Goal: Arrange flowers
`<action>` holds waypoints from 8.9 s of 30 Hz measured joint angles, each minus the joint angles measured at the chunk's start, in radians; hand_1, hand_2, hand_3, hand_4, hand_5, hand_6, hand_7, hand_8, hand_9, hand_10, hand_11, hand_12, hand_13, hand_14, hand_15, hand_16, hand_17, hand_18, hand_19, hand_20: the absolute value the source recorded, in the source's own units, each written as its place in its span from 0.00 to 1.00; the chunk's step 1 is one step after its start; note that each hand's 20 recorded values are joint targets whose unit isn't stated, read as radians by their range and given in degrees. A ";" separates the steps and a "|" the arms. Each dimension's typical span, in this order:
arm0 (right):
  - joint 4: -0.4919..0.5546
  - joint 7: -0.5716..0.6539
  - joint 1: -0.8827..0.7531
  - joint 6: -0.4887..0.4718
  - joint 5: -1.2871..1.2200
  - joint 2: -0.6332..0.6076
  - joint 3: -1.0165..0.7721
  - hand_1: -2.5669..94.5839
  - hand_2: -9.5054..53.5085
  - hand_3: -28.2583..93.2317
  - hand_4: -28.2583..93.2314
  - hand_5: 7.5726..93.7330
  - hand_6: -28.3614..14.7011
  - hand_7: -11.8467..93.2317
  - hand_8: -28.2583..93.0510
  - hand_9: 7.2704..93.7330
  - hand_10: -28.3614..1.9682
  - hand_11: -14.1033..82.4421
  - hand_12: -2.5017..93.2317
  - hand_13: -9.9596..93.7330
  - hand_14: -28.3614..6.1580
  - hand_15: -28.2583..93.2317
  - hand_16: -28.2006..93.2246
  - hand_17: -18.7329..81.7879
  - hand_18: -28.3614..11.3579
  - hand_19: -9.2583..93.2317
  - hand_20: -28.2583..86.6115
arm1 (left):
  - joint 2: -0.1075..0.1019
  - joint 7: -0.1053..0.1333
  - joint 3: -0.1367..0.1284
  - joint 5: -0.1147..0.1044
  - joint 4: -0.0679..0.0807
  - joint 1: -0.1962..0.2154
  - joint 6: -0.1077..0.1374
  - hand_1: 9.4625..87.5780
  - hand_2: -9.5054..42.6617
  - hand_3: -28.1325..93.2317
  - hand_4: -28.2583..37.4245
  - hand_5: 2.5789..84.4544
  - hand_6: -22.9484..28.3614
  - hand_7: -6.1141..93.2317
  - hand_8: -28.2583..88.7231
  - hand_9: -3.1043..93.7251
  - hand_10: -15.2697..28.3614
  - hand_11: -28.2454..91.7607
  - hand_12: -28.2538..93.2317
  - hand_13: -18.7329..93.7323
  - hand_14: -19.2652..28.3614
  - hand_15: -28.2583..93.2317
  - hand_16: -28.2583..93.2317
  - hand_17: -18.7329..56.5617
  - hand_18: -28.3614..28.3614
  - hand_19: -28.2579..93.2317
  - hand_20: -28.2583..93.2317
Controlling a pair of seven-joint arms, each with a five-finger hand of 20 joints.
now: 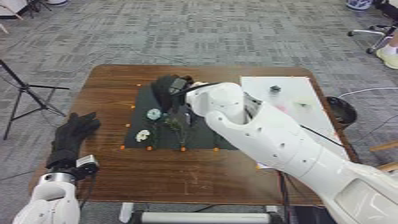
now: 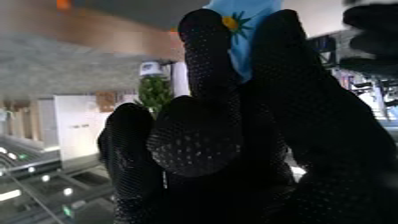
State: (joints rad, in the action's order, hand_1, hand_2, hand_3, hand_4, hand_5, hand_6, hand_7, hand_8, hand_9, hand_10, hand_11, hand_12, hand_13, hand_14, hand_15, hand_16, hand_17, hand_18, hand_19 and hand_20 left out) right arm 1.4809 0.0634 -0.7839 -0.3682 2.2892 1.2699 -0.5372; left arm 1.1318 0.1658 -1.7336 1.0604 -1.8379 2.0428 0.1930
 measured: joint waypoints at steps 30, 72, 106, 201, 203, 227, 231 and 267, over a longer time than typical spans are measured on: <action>-0.056 0.027 -0.079 0.022 0.043 0.006 -0.022 0.43 0.04 0.78 0.11 0.59 0.73 0.27 0.15 0.73 0.55 0.26 0.20 0.90 0.72 0.78 0.50 0.73 0.30 1.00 0.76 | -0.003 -0.026 0.015 0.003 0.013 -0.032 -0.028 0.12 0.44 0.71 0.00 0.58 0.54 0.18 0.19 0.53 0.70 0.41 0.33 0.51 0.81 0.40 0.25 0.32 0.73 0.34 0.38; 0.045 0.167 -0.181 0.108 -0.116 -0.424 -0.442 0.32 0.00 0.78 0.10 0.43 0.63 0.22 0.17 0.47 0.43 0.21 0.23 0.72 0.43 0.72 0.46 0.52 0.13 0.84 0.74 | 0.006 -0.029 0.001 0.004 -0.003 -0.009 -0.030 0.13 0.44 0.71 0.00 0.57 0.53 0.18 0.19 0.54 0.70 0.41 0.33 0.51 0.81 0.41 0.25 0.32 0.73 0.34 0.38; 0.072 0.204 -0.349 0.274 -0.123 -0.538 -0.306 0.68 0.03 0.66 0.10 0.80 0.65 0.32 0.30 0.89 0.62 0.26 0.46 0.87 0.66 0.76 0.51 0.65 0.22 0.93 0.75 | 0.008 -0.040 -0.012 0.008 -0.013 0.003 -0.039 0.13 0.45 0.70 0.00 0.57 0.53 0.18 0.19 0.54 0.70 0.41 0.33 0.51 0.81 0.41 0.25 0.32 0.73 0.34 0.38; 0.148 0.203 -0.102 0.207 -0.182 -0.355 -0.256 0.29 0.00 0.76 0.11 0.25 0.56 0.15 0.20 0.26 0.28 0.15 0.17 0.74 0.46 0.73 0.47 0.54 0.12 0.86 0.74 | 0.013 -0.058 -0.005 0.012 -0.008 -0.014 -0.057 0.12 0.45 0.70 0.00 0.57 0.54 0.18 0.19 0.52 0.70 0.41 0.33 0.50 0.82 0.43 0.25 0.31 0.78 0.44 0.42; 0.140 0.215 -0.123 0.192 -0.145 -0.401 -0.310 0.28 0.00 0.75 0.10 0.23 0.55 0.14 0.20 0.25 0.26 0.15 0.16 0.73 0.44 0.73 0.47 0.54 0.11 0.86 0.74 | 0.013 -0.058 -0.006 0.012 -0.010 -0.010 -0.056 0.12 0.45 0.70 0.00 0.57 0.54 0.18 0.19 0.52 0.70 0.41 0.33 0.50 0.82 0.43 0.25 0.31 0.78 0.43 0.42; 0.075 0.307 -0.445 0.085 -0.051 -0.581 -0.556 0.38 0.00 0.76 0.07 0.44 0.64 0.22 0.17 0.55 0.44 0.23 0.18 0.82 0.57 0.76 0.47 0.61 0.13 0.93 0.73 | 0.014 -0.036 -0.001 0.012 -0.017 -0.002 -0.041 0.13 0.45 0.73 0.00 0.61 0.53 0.20 0.19 0.55 0.71 0.42 0.33 0.52 0.81 0.42 0.24 0.34 0.73 0.35 0.38; 0.073 0.310 -0.468 0.206 -0.054 -0.584 -0.525 0.46 0.00 0.78 0.07 0.56 0.68 0.26 0.15 0.69 0.51 0.27 0.19 0.87 0.64 0.76 0.47 0.65 0.18 0.97 0.70 | 0.012 0.087 0.021 0.017 -0.016 -0.001 0.034 0.20 0.48 0.77 0.00 0.64 0.51 0.22 0.18 0.58 0.70 0.43 0.33 0.55 0.79 0.42 0.24 0.38 0.70 0.33 0.38; 0.428 0.311 -0.548 0.651 -0.285 -0.654 -0.414 0.66 0.00 0.70 0.09 0.83 0.69 0.32 0.28 0.95 0.57 0.20 0.37 0.95 0.77 0.75 0.51 0.74 0.25 1.00 0.73 | 0.059 0.243 -0.108 0.005 -0.157 0.129 0.238 0.25 0.41 0.79 0.00 0.65 0.50 0.25 0.17 0.61 0.70 0.45 0.34 0.58 0.80 0.44 0.23 0.43 0.71 0.32 0.42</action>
State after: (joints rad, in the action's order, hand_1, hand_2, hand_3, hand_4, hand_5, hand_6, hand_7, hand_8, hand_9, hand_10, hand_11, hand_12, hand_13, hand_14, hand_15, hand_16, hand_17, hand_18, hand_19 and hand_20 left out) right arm 1.9092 0.3747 -1.3317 0.2830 2.0039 0.6160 -0.9510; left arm 1.1913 0.4091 -1.8415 1.0652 -1.9947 2.1722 0.4307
